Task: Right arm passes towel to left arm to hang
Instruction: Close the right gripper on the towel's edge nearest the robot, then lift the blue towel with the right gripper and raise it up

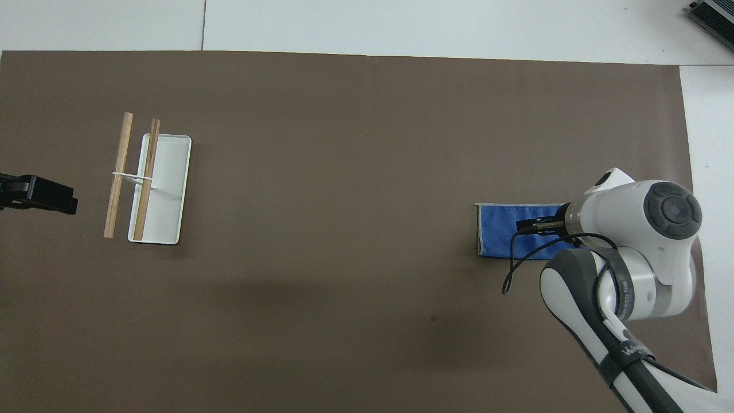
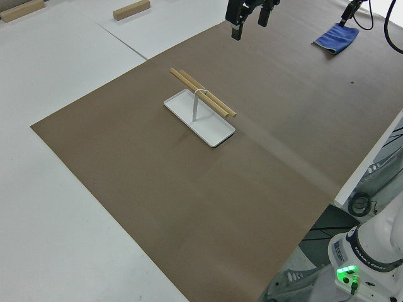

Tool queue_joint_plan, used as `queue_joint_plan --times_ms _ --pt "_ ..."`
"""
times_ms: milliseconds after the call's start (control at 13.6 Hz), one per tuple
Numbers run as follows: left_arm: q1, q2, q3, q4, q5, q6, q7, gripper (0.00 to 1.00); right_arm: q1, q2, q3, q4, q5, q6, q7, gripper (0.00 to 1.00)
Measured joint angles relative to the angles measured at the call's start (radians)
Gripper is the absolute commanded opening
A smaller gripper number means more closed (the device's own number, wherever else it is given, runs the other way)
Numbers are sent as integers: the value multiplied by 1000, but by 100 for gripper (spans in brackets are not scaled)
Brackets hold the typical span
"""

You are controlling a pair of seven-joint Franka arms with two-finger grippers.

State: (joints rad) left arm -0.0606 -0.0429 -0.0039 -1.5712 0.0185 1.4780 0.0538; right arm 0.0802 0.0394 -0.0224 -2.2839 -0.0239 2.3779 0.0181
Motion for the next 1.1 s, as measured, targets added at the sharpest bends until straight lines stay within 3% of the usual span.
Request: queue_joint_plan --times_ms 368,1105 --pt "0 0 0 0 0 0 0 100 1 53 0 -59 0 158 -2 100" --pt "0 0 0 0 0 0 0 100 -8 78 -1 -83 0 234 -22 100"
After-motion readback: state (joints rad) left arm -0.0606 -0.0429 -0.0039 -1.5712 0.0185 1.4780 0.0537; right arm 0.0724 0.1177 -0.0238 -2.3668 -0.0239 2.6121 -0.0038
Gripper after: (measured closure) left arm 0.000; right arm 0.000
